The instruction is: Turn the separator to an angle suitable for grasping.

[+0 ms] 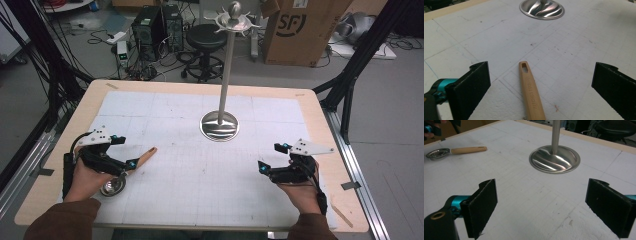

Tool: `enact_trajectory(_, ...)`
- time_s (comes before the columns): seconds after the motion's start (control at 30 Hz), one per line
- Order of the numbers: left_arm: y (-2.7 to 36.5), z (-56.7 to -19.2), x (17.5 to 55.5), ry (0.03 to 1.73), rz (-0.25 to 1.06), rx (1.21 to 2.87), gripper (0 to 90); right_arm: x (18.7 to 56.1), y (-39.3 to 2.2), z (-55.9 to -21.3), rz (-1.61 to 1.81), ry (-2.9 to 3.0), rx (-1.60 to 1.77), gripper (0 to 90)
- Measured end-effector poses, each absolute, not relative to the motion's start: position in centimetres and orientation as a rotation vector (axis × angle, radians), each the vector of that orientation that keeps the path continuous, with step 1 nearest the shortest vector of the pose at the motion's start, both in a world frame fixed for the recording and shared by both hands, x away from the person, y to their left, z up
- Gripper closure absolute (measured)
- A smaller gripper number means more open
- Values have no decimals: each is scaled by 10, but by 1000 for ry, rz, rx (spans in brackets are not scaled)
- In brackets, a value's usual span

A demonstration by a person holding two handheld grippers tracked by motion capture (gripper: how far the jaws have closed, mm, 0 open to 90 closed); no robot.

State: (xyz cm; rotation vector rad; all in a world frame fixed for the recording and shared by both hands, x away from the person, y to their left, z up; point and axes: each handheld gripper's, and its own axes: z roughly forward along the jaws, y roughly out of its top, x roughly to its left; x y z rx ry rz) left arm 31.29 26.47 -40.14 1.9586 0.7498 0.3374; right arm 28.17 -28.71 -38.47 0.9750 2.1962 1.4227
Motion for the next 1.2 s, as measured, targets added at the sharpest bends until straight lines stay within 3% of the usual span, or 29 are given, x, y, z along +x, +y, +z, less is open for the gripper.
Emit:
enact_trajectory(0.93,274,-397,303,818,373,2039,25,287,-278,-388,1396,2227,977,94)
enact_trajectory(1.07,275,-394,302,820,343,2055,94,287,-277,-389,1395,2231,973,94)
enact_trajectory(1.2,271,-397,303,822,335,2091,94,287,-276,-389,1391,2234,975,94)
